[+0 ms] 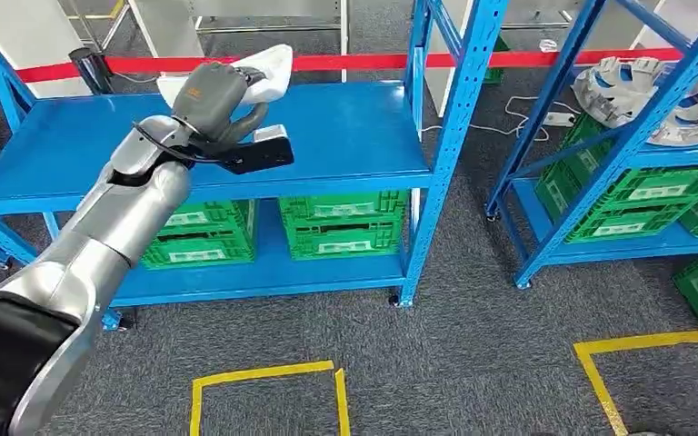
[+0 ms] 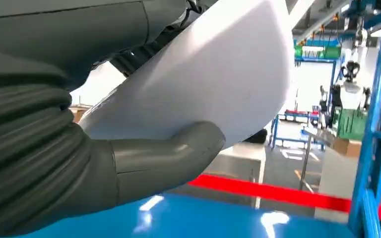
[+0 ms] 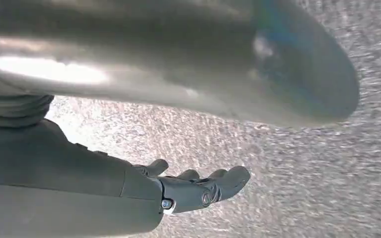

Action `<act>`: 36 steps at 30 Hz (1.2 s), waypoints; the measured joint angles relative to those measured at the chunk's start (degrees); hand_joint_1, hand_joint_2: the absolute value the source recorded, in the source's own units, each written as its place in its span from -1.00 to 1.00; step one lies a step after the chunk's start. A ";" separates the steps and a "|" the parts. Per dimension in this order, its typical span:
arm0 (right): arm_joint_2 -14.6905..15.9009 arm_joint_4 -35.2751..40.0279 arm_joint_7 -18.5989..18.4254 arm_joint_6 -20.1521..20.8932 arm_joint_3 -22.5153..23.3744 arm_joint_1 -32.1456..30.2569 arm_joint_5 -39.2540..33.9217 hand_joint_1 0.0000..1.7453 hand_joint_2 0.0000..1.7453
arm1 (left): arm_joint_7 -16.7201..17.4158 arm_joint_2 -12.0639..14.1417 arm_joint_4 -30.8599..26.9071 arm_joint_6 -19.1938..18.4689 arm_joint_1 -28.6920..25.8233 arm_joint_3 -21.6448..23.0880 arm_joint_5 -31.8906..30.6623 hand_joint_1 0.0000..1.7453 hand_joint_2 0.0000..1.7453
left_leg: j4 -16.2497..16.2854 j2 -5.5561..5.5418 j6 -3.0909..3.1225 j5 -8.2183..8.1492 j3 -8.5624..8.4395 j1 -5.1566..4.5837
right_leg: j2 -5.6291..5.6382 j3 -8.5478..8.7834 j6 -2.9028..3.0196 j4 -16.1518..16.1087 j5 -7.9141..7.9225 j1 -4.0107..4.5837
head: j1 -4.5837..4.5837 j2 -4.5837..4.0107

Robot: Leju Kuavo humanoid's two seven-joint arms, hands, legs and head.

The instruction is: Take the parts from the cabinet and place them on the table.

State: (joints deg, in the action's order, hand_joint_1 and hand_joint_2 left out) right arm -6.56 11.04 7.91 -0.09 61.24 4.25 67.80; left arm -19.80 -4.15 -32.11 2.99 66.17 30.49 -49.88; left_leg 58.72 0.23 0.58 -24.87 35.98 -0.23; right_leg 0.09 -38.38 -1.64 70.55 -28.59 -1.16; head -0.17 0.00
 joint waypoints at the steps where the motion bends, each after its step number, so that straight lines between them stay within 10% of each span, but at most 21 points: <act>1: 0.00 0.02 0.00 -0.02 0.00 0.03 0.00 -1.00 -1.00 | 0.00 0.07 0.00 0.00 0.04 0.00 0.00 1.00 1.00 | 0.36 0.00 -0.16 0.20 0.55 0.01 | -0.01 2.94 0.15 -4.03 0.70 0.00 | 0.00 0.00; 3: 0.02 0.02 0.07 -0.07 0.00 0.18 0.00 -1.00 -1.00 | 0.04 0.24 -0.04 0.04 0.12 0.00 0.00 1.00 1.00 | 1.04 0.04 -0.88 0.77 1.53 -0.20 | 0.12 6.81 0.86 -10.18 -1.74 0.52 | 0.13 0.00; 7: -0.09 0.00 0.39 -1.28 0.09 0.07 0.06 -1.00 -1.00 | -0.11 1.03 0.02 -0.20 0.22 0.02 0.02 1.00 1.00 | 0.66 0.02 -2.27 2.11 1.87 -0.23 | -0.05 5.72 2.39 -10.91 -0.15 0.14 | -0.06 0.00; 12: -0.04 0.02 1.36 -5.24 0.09 -0.04 1.35 -1.00 -1.00 | -2.58 3.80 1.11 0.15 0.17 0.09 0.92 1.00 1.00 | 17.04 -0.17 -3.71 -10.26 6.52 0.28 | -0.04 1.96 3.32 -11.00 3.03 0.14 | 0.04 0.00; 14: 0.00 0.02 1.16 -5.64 0.09 -0.02 1.73 -1.00 -1.00 | -2.84 4.22 1.73 0.48 -0.16 0.11 1.11 1.00 1.00 | 16.99 -0.16 -3.64 -7.81 4.60 0.32 | -0.14 0.34 3.17 -10.98 4.33 0.14 | 0.06 0.00; 16: 0.00 0.02 0.50 -4.81 0.09 0.04 1.75 -1.00 -1.00 | -2.89 4.31 2.05 0.98 -0.18 0.13 1.25 1.00 1.00 | 9.22 -0.18 -3.09 -4.31 -1.38 0.27 | -0.22 -1.07 2.89 -10.97 5.55 0.19 | 0.07 0.00; 18: -0.02 0.02 0.52 -4.02 0.09 0.05 1.70 -1.00 -1.00 | -2.89 4.31 2.08 1.36 -0.07 0.13 1.31 1.00 1.00 | -0.98 -0.20 -2.34 -6.97 -8.54 -0.20 | -0.26 -1.75 2.32 -10.88 6.57 0.40 | 0.07 0.00; 22: -0.11 0.00 1.14 -3.15 0.09 -0.01 1.27 -1.00 -1.00 | -2.82 4.33 2.69 1.62 -0.09 0.17 1.40 1.00 1.00 | -1.63 -0.14 -0.59 -4.82 -6.81 -0.16 | -0.21 -1.78 0.69 -12.48 9.15 0.37 | 0.44 0.00; 26: -0.26 -0.02 1.62 -3.15 0.09 -0.03 1.22 -1.00 -1.00 | -2.73 4.20 3.02 1.49 0.25 0.17 1.66 1.00 1.00 | -1.99 0.17 0.44 -1.63 -3.95 0.06 | -0.12 -5.58 0.12 -0.58 -2.61 0.11 | 0.02 0.00; 28: -0.26 -0.02 1.73 -3.10 0.09 0.00 1.22 -1.00 -1.00 | -2.84 4.26 3.37 1.27 0.16 0.17 1.92 1.00 1.00 | -1.61 0.17 0.33 -0.32 -1.97 0.06 | -0.12 -6.24 -0.07 5.89 -3.77 0.13 | 0.00 0.00; 31: -0.26 -0.02 1.84 -3.04 0.09 0.08 1.22 -1.00 -1.00 | -2.82 4.37 3.74 1.22 0.16 0.17 2.64 1.00 1.00 | -0.48 0.15 -0.18 1.16 1.05 0.22 | -0.15 0.61 -0.06 -0.78 1.10 -0.03 | 0.00 0.00; 33: -0.26 -0.02 1.86 -2.95 0.09 0.39 1.22 -1.00 -1.00 | -2.78 4.44 3.56 1.27 0.29 0.17 3.04 1.00 1.00 | 0.61 0.04 -0.89 1.72 2.59 -0.01 | -0.13 7.16 0.16 -9.93 -2.14 0.17 | -0.07 0.00; 36: -0.33 -0.02 1.88 -2.69 0.09 0.38 1.40 -1.00 -1.00 | -2.73 4.74 3.63 1.23 0.35 0.17 3.63 1.00 1.00 | 0.43 0.18 -1.97 2.75 2.63 0.05 | 0.16 6.46 1.92 -10.38 -2.02 0.60 | -0.07 0.00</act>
State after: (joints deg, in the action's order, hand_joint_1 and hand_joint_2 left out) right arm -6.88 11.02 9.79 -2.78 61.33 4.63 69.20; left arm -22.53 0.59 -28.48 4.22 66.52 30.67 -46.25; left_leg 59.15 0.40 -1.38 -22.11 38.61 -0.18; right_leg 0.26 -31.92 0.27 60.17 -30.61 -0.56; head -0.24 0.00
